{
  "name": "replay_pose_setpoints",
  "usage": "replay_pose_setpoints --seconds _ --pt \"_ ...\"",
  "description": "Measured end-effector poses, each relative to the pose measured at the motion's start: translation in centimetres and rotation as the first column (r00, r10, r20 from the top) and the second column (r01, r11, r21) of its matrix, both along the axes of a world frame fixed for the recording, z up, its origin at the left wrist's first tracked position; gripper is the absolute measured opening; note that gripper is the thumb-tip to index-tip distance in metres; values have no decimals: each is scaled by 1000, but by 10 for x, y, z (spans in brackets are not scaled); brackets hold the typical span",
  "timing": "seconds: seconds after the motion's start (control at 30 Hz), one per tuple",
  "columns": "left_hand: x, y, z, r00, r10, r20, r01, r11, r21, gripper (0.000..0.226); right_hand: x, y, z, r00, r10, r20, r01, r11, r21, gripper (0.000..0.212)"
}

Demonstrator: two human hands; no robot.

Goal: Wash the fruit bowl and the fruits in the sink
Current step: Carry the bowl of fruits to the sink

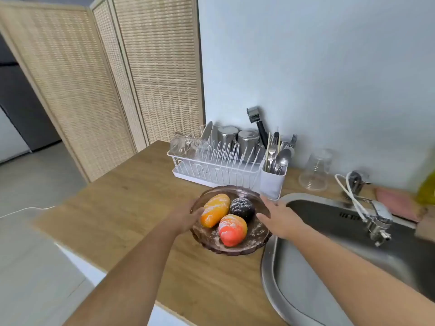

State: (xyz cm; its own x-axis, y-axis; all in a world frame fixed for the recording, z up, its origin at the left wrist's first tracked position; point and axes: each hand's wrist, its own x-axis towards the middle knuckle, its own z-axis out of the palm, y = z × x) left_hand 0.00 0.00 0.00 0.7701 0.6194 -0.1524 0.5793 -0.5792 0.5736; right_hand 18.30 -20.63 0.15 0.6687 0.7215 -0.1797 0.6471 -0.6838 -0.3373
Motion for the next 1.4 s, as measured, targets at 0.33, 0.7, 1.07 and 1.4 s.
replay_pose_setpoints --seconds 0.33,0.7,1.07,1.4 --pt "-5 -2 -11 992 123 22 -120 988 -98 54 -5 -3 -21 978 -95 -186 127 977 169 70" --pt "21 -32 35 975 29 220 -19 999 -47 50 3 -57 -19 918 -194 -345 332 852 404 64" --pt "95 -163 6 940 -323 114 330 943 -50 44 24 -216 -50 851 -408 -331 506 806 307 66" --pt "141 -231 -58 904 -425 -46 414 897 -154 60 31 -297 -72 794 -574 -200 601 791 119 73"
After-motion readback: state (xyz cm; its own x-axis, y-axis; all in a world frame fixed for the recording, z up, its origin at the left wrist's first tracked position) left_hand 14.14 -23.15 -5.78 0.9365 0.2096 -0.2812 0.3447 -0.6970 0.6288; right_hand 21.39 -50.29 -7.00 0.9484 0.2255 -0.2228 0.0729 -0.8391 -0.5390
